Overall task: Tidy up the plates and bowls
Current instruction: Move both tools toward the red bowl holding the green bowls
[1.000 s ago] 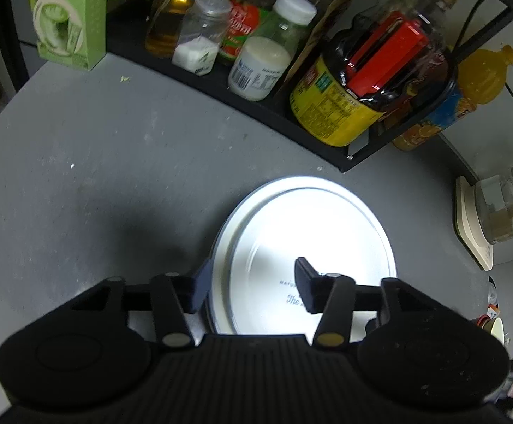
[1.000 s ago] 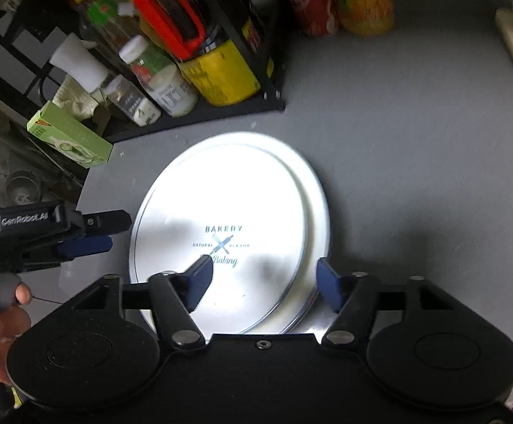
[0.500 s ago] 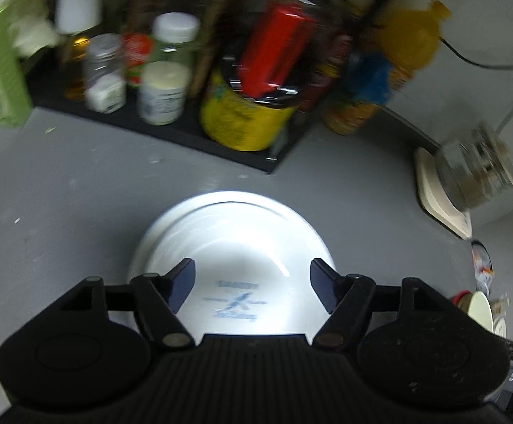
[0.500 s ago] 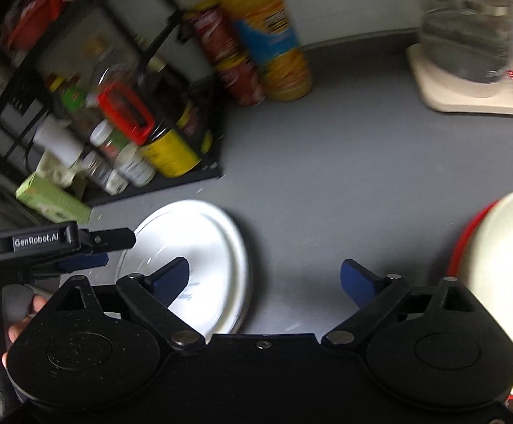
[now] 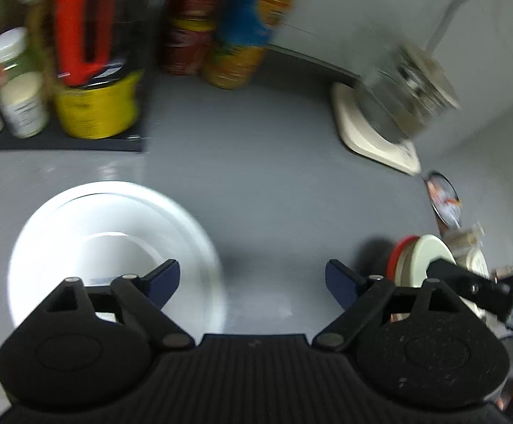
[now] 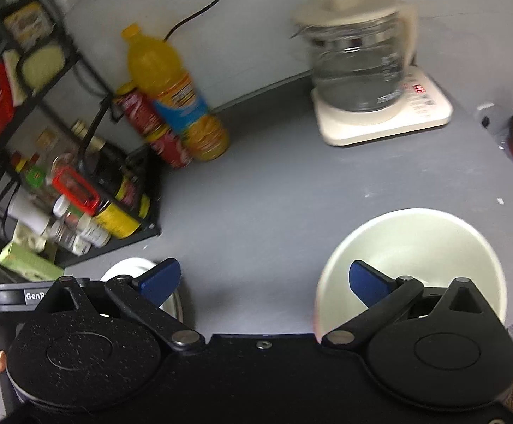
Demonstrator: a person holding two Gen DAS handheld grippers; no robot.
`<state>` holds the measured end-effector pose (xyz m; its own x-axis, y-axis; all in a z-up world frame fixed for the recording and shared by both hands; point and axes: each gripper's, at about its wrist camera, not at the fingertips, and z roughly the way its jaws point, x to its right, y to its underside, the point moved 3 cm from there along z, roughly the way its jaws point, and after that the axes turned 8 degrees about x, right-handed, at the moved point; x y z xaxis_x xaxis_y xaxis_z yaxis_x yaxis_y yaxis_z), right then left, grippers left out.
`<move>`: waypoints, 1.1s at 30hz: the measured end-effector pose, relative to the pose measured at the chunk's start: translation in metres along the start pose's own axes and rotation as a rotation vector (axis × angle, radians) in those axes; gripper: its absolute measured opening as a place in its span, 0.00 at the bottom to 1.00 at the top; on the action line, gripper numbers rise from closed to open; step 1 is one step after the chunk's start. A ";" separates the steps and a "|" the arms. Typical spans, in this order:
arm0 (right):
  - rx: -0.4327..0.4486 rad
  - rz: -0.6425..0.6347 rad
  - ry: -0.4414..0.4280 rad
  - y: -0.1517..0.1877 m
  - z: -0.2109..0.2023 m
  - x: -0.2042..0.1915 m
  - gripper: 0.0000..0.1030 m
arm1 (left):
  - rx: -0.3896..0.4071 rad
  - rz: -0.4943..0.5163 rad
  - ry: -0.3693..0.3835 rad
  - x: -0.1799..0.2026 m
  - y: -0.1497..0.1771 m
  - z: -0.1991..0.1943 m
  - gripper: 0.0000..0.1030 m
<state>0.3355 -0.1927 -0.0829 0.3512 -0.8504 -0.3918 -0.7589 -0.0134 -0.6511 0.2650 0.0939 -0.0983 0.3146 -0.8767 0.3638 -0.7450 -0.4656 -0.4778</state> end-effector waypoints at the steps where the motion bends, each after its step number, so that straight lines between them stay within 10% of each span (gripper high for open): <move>1: 0.006 0.004 0.010 -0.002 -0.002 0.004 1.00 | -0.006 0.008 0.006 0.006 0.000 0.003 0.87; 16: 0.028 0.090 0.133 -0.010 -0.022 0.097 1.00 | -0.067 0.118 0.073 0.102 -0.004 0.041 0.87; 33: -0.111 0.135 0.072 0.007 0.004 0.155 0.84 | -0.172 0.129 0.072 0.162 0.014 0.100 0.84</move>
<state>0.3870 -0.3228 -0.1508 0.2053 -0.8838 -0.4204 -0.8535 0.0485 -0.5188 0.3638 -0.0668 -0.1260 0.1720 -0.9138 0.3679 -0.8674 -0.3176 -0.3832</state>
